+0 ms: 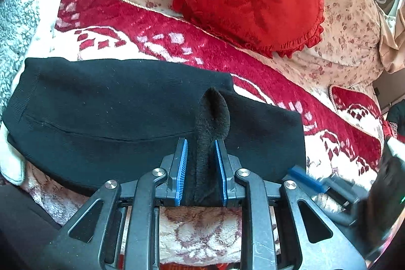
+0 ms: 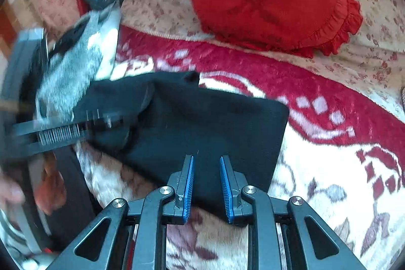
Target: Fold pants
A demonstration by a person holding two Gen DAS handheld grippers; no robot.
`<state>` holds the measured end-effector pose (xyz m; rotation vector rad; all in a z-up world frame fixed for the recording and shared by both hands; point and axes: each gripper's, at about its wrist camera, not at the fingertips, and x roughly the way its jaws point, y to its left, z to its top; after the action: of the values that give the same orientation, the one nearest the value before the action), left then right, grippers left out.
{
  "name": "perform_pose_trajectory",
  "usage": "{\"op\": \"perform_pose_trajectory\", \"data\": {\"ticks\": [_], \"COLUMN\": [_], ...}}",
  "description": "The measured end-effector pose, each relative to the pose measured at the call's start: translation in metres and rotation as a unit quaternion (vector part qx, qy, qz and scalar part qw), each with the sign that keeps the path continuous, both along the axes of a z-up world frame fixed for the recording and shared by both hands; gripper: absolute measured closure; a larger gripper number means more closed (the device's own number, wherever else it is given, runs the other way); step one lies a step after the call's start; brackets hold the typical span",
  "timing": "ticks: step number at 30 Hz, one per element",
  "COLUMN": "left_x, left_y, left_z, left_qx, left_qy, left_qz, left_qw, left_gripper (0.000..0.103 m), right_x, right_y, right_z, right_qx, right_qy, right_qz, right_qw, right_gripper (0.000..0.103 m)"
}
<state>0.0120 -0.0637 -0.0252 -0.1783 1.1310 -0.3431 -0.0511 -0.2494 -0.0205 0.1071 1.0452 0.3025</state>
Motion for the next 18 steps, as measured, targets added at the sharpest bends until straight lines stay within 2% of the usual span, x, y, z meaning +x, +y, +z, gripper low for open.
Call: {"op": "perform_pose_trajectory", "data": {"ticks": [3,7,9,13,18], "left_x": [-0.001,-0.006,-0.007,-0.001,0.014], "left_y": [-0.004,-0.012,-0.017,-0.028,-0.030], "left_z": [0.000,0.008,0.011,0.003,-0.018], "left_qx": [-0.001,0.008,0.011,0.018,0.038], "left_qy": [0.005,-0.013,-0.022,-0.021,-0.006], "left_qz": [-0.003,-0.011,-0.016,-0.024,-0.016], "left_qw": [1.0000,0.9998,0.9996,0.9993,0.9991], "left_gripper": [0.084,0.083,0.075,0.074,0.074], "right_x": [-0.004,-0.003,0.000,0.016,0.040], "right_y": [0.008,0.000,-0.007,-0.018,-0.028], "right_z": [-0.019,-0.005,0.006,0.012,-0.003], "right_qx": [-0.006,0.027,0.023,-0.002,0.000], "right_qy": [0.012,0.015,0.000,-0.015,-0.003], "right_qz": [0.002,-0.001,-0.015,-0.050,-0.076], "right_qw": [1.000,1.000,1.000,0.999,0.997], "right_gripper": [0.083,0.083,0.083,0.083,0.083]}}
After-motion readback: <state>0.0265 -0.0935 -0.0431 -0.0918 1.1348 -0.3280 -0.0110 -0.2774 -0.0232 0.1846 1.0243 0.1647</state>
